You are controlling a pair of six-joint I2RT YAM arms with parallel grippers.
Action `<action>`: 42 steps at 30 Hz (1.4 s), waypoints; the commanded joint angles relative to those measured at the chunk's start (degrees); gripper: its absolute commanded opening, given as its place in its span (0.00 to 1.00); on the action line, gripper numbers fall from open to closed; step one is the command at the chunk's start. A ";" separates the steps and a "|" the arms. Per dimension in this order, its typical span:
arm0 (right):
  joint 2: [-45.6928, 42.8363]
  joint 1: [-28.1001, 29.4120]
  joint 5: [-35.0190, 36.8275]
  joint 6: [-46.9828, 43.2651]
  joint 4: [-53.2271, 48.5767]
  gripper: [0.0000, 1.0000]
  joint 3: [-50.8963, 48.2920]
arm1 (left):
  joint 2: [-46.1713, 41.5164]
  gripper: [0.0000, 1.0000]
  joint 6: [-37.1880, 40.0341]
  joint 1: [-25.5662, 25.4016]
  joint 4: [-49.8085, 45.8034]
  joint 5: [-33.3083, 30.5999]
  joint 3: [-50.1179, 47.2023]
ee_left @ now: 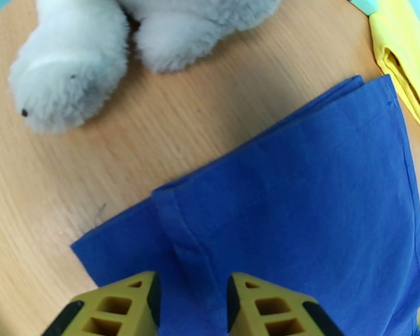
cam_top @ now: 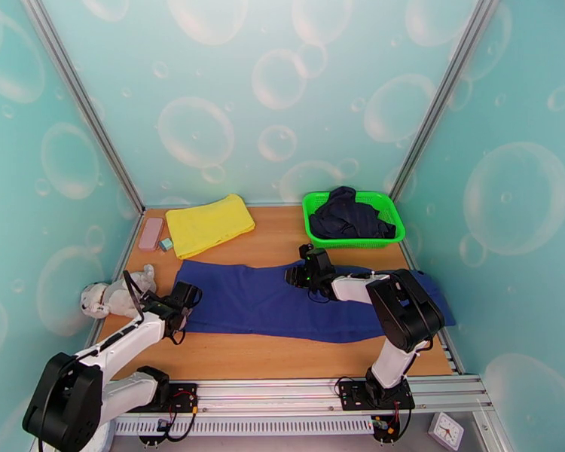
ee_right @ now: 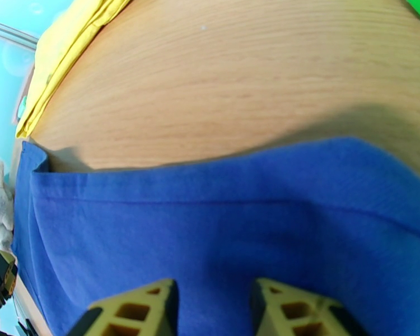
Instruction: Fold and stack the trousers
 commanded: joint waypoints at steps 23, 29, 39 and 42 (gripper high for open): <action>0.95 -0.13 2.05 0.18 -4.19 0.41 -1.62 | 4.96 0.11 4.19 1.42 4.37 0.50 1.98; 1.43 -0.13 2.30 0.49 -4.09 0.41 -1.64 | 1.57 0.00 4.87 1.42 2.80 0.07 3.14; 2.42 -0.12 3.55 1.29 -4.17 0.40 -1.55 | -6.93 0.00 -2.39 -2.46 -16.42 -2.34 10.39; 2.91 -0.13 3.53 1.28 -4.20 0.40 -1.33 | -8.26 0.00 -6.29 -4.46 -20.51 -2.05 10.08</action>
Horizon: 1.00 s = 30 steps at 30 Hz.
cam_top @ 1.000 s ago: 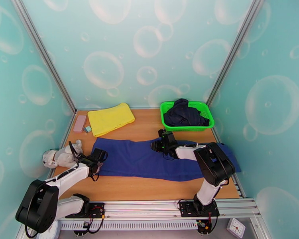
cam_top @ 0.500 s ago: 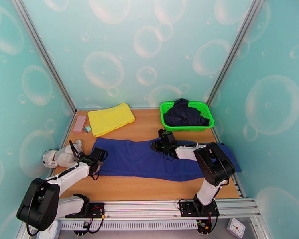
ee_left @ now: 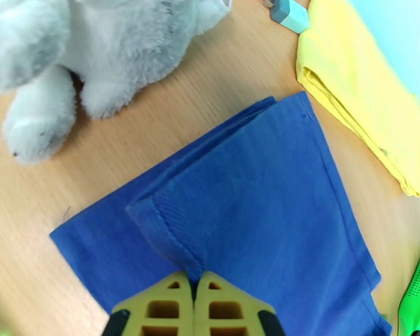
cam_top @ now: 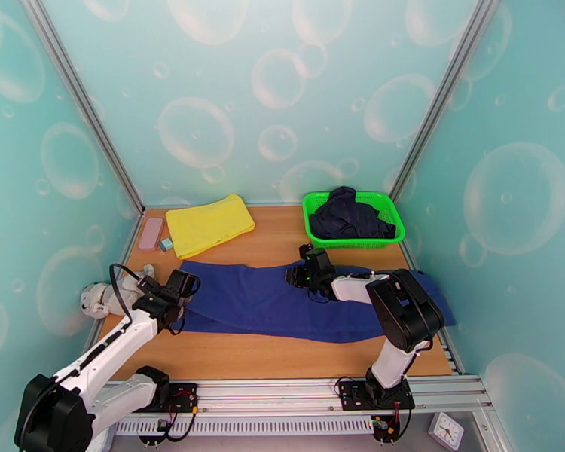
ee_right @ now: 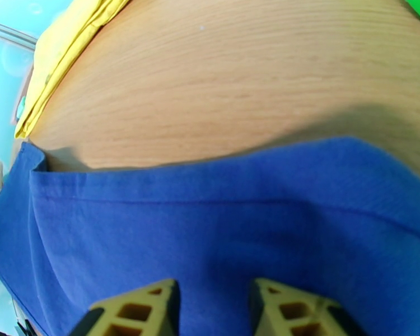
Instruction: Fold and stack the trousers
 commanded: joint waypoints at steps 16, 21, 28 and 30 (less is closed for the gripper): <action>2.73 0.22 2.64 0.97 -4.46 0.40 -1.20 | -5.60 0.38 -3.55 1.09 -2.34 -0.13 -11.46; 0.10 0.29 2.18 -0.37 -4.19 0.40 -1.58 | -5.07 0.54 9.45 1.27 3.50 0.28 -6.06; -9.23 1.82 4.02 -3.33 -2.04 0.40 -4.47 | 16.44 0.79 31.93 9.36 8.11 7.44 7.53; -9.58 1.97 2.78 -3.25 -1.58 0.41 -4.65 | 20.98 0.78 34.26 11.51 8.77 8.94 9.46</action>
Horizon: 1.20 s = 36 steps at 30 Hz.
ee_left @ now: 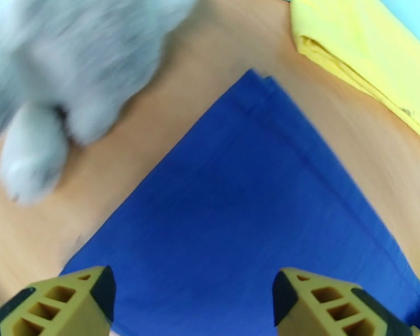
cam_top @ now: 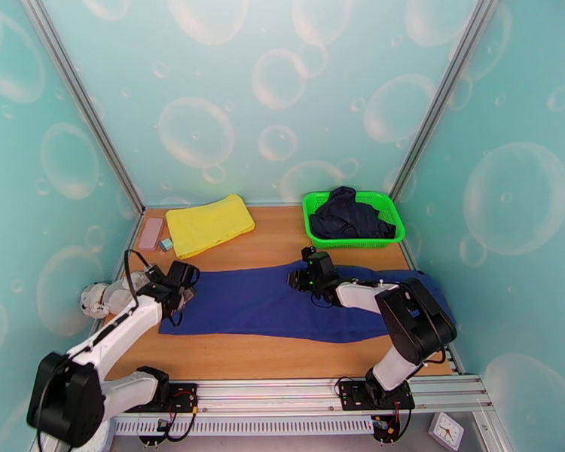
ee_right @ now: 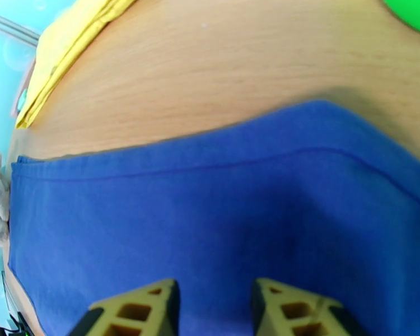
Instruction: Fold and stack the trousers
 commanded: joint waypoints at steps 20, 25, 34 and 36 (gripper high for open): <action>0.25 -0.97 -3.53 -0.80 1.33 0.41 -0.65 | 16.88 0.57 19.96 9.94 16.21 19.19 -3.98; -2.14 -2.28 -4.07 -0.63 1.79 0.41 -1.61 | 14.07 0.01 20.15 8.33 15.57 20.55 -4.22; -10.70 -7.97 -12.82 0.21 4.56 0.44 -6.35 | 5.23 0.00 20.20 7.36 -13.08 0.80 18.68; -13.50 -10.04 -17.76 0.31 6.54 0.44 -8.19 | 6.05 0.00 20.53 8.76 -17.32 -4.70 22.04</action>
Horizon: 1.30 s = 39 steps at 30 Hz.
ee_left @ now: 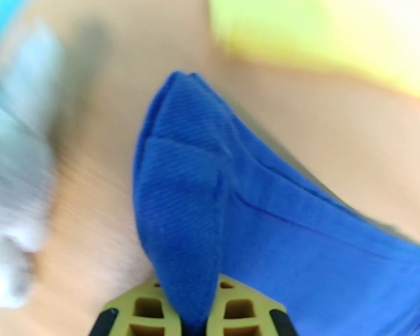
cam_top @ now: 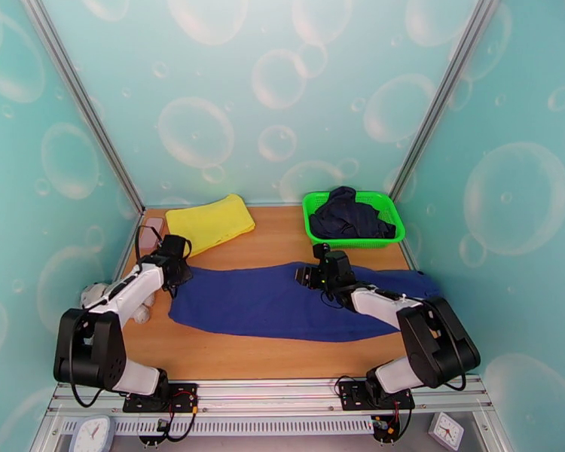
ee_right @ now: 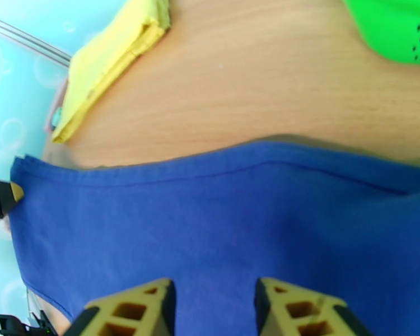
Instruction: Fold and stack the trousers
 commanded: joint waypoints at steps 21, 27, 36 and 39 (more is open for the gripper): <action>-9.17 1.86 6.79 -0.77 -7.81 0.52 -11.61 | -8.50 0.00 10.75 11.73 -9.54 -22.90 7.76; -7.42 5.02 1.07 4.81 -3.45 0.44 -15.31 | -9.94 0.00 8.06 0.88 -10.66 -11.64 10.71; -26.49 11.59 16.72 5.32 -20.89 0.42 -13.83 | -10.12 0.00 4.23 -6.33 -12.41 -4.99 15.95; -31.42 12.20 22.37 2.02 -25.77 0.44 -8.25 | -9.14 0.00 2.81 -10.81 -12.79 -2.42 16.52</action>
